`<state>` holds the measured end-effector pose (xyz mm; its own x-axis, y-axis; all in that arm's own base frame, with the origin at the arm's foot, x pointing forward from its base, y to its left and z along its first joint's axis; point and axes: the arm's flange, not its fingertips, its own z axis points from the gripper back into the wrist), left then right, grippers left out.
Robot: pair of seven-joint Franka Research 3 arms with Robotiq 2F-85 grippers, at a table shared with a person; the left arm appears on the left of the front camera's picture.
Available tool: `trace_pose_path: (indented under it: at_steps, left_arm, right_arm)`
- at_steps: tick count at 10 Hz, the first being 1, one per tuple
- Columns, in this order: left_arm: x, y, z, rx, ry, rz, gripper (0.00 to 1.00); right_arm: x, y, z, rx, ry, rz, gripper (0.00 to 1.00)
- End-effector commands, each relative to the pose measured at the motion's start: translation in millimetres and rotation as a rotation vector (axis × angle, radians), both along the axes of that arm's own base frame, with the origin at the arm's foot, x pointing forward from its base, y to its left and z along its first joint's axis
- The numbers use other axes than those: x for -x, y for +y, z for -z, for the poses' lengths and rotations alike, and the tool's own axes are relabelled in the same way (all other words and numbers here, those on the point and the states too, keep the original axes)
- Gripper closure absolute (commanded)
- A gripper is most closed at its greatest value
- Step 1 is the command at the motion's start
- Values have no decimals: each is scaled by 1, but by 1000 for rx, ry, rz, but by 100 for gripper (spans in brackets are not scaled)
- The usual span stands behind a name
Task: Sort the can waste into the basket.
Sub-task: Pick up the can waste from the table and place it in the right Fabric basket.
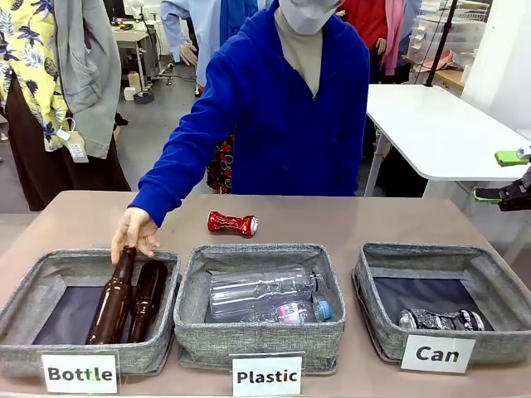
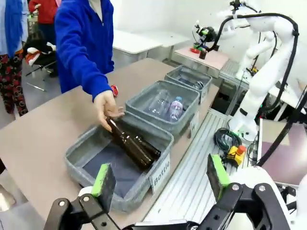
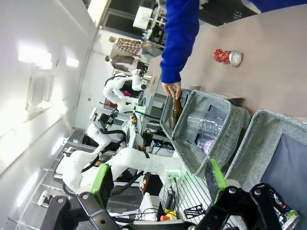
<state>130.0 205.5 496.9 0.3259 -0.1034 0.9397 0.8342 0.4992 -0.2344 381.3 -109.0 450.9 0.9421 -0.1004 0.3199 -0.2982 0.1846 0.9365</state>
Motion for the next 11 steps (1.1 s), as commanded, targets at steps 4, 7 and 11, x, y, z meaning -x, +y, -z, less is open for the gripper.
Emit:
trace_pose_path:
  at_steps: [4,7,11]
  left_arm:
    - [-89,-143,-5,-67,99,47,0]
    - [-170,-156,-40,-244,258,141,0]
    - [-288,-208,-42,-504,432,214,0]
  right_arm:
    - [1,-2,-1,2,-16,-14,0]
    - [1,-2,-1,2,-16,-14,0]
    - [1,-2,-1,2,-16,-14,0]
